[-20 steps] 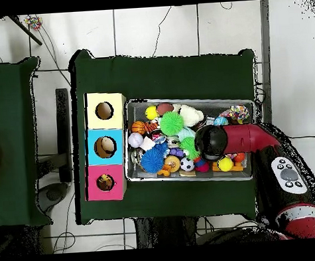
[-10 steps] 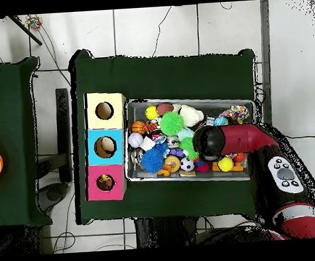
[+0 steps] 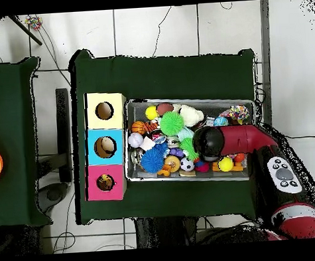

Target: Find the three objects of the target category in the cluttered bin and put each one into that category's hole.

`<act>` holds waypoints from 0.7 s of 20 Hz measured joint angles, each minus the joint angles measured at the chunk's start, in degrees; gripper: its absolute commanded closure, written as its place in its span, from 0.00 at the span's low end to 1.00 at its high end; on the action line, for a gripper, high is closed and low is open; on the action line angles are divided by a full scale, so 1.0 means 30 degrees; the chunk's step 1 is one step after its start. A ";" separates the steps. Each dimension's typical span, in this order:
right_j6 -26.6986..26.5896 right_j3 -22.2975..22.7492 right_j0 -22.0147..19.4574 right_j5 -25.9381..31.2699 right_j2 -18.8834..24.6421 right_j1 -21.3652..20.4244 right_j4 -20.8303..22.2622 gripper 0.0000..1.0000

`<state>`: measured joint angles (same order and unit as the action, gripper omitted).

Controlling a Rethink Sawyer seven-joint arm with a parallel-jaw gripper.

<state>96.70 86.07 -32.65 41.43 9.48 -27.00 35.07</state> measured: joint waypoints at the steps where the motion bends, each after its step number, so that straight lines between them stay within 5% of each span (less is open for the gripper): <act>1: 0.0000 0.0008 0.0054 0.0002 -0.0028 -0.0001 0.0000 0.00; 14: 0.0000 0.0672 0.0001 -0.0579 0.0021 -0.0386 0.0002 0.00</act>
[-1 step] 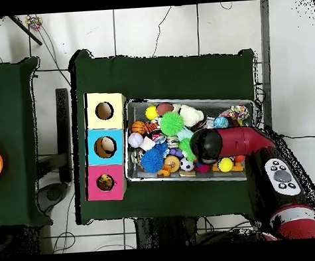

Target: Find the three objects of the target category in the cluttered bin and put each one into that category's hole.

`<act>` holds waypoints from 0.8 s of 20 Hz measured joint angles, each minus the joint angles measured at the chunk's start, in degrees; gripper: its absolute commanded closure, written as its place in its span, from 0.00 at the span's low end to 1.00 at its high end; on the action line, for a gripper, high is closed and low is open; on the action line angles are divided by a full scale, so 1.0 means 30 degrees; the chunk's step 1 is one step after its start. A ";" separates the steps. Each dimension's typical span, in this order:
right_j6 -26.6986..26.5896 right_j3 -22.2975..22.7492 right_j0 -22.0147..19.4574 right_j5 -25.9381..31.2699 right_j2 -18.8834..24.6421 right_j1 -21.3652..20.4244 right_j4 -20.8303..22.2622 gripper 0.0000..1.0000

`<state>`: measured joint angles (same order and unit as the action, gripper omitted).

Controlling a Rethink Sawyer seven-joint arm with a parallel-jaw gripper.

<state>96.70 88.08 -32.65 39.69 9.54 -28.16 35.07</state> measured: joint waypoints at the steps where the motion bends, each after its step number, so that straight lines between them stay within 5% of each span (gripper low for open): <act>1: 0.0000 0.0058 -0.0070 -0.0128 0.0032 -0.0042 -0.0002 0.00; 16: 0.0000 0.1067 -0.0219 -0.1226 0.0770 -0.0647 -0.0225 0.00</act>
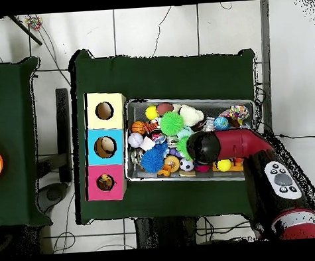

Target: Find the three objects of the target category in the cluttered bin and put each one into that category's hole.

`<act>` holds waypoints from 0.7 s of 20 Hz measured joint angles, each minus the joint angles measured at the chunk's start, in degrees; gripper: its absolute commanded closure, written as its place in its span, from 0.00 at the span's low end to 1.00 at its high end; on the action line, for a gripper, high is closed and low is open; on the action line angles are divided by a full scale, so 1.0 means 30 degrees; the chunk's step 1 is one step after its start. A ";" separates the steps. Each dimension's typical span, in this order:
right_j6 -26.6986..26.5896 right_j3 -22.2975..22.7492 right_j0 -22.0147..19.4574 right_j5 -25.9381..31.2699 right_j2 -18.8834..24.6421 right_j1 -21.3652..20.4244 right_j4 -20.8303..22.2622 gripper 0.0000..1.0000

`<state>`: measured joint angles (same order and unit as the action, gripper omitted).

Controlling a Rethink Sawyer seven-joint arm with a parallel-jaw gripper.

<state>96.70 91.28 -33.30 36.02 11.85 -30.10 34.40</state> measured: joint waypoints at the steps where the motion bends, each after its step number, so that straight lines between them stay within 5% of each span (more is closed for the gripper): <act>1: 0.0000 0.0039 0.0002 0.0000 0.0033 -0.0061 0.0000 0.00; 14: 0.0000 0.2505 -0.1156 -0.0213 0.2301 -0.1721 -0.1496 0.00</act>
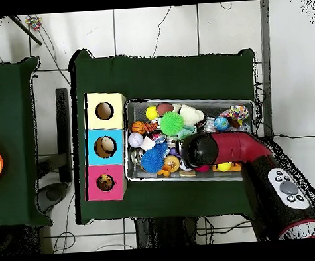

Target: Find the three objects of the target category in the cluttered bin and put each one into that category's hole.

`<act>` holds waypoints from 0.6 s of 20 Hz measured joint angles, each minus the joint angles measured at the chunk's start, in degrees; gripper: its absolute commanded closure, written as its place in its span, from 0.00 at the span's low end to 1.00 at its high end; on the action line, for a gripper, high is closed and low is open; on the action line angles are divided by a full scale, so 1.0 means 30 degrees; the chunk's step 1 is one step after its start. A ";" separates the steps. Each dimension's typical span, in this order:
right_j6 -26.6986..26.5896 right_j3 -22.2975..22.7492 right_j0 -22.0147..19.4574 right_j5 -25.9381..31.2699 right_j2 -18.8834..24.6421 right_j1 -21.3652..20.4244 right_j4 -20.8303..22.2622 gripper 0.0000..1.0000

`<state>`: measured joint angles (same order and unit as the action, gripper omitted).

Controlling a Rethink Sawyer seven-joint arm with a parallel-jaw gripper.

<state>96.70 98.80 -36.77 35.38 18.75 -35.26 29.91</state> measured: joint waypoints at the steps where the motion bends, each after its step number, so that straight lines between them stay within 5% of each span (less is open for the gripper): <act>1: 0.0000 0.0076 0.0009 -0.0063 0.0026 -0.0033 0.0004 0.00; 12: 0.0000 0.1965 0.1404 -0.2597 0.0209 -0.1169 0.0133 0.00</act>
<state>96.70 104.69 -32.56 27.59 19.38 -38.77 30.31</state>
